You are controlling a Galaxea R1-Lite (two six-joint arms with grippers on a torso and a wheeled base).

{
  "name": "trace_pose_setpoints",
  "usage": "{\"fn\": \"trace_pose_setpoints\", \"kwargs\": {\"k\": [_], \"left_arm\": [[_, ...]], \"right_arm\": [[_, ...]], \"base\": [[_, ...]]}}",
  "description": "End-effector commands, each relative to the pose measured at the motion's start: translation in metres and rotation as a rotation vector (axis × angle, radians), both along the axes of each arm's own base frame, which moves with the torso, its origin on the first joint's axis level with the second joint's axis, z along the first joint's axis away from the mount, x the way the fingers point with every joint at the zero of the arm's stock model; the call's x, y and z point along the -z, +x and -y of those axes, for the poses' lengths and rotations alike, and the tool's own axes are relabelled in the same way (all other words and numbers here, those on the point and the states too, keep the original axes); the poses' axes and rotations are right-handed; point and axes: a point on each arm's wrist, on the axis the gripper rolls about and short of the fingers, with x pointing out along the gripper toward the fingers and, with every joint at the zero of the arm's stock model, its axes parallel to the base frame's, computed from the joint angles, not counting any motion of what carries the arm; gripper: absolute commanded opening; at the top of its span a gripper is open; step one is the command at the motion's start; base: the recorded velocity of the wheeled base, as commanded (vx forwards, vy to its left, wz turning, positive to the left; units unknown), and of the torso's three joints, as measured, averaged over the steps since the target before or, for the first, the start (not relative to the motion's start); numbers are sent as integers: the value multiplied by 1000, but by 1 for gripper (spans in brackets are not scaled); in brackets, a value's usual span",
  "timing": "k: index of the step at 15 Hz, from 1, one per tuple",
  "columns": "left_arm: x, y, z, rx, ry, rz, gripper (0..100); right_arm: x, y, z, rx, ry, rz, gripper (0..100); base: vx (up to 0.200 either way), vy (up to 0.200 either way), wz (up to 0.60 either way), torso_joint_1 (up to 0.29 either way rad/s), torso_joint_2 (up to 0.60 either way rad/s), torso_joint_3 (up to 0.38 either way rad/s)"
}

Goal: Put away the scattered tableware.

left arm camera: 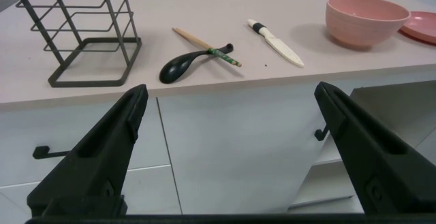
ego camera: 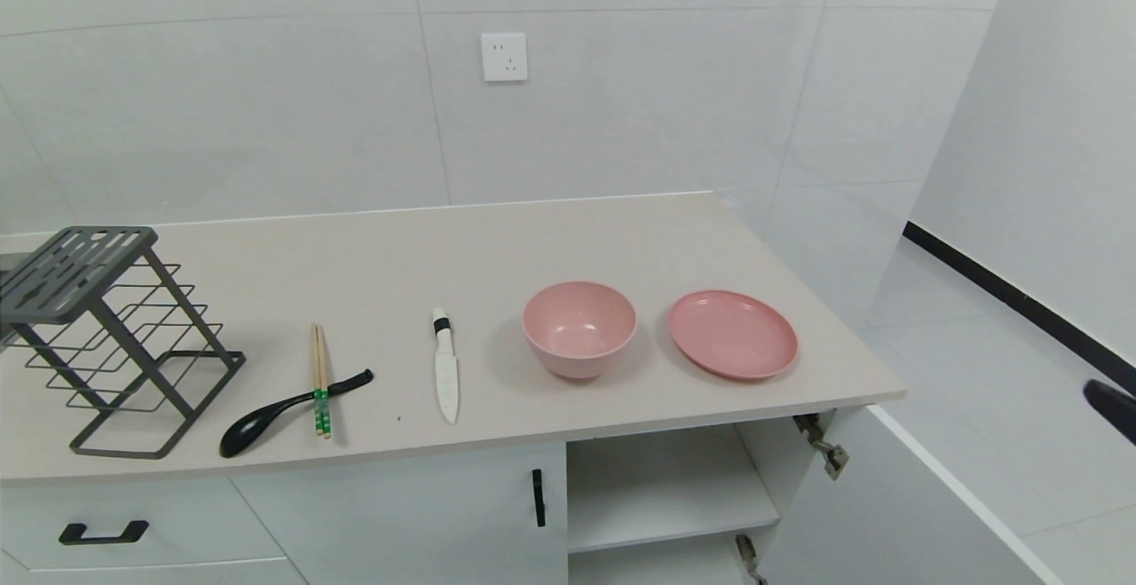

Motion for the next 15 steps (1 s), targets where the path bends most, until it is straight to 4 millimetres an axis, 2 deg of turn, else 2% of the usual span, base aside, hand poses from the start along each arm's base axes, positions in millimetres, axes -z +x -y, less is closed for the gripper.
{"fn": "trace_pose_setpoints", "kwargs": {"k": [1, 4, 7, 9, 15], "left_arm": [[0, 0, 0, 0, 0, -1, 100], [0, 0, 0, 0, -2, -1, 100], [0, 0, 0, 0, -2, -1, 100], [0, 0, 0, 0, -3, -1, 100], [0, 0, 0, -2, -3, -1, 100]], "right_arm": [[19, 51, -2, -2, -7, -149, 100], [37, 72, -3, -1, -12, -235, 100], [53, 85, -3, -2, -12, -294, 100], [57, 92, -3, -2, -13, -318, 100], [74, 134, -5, -9, -11, -368, 100]], "base": [[0, 0, 0, 0, 0, 0], [0, 0, 0, 0, 0, 0], [0, 0, 0, 0, 0, 0], [0, 0, 0, 0, 0, 0], [0, 0, 0, 0, 0, 0]]}}
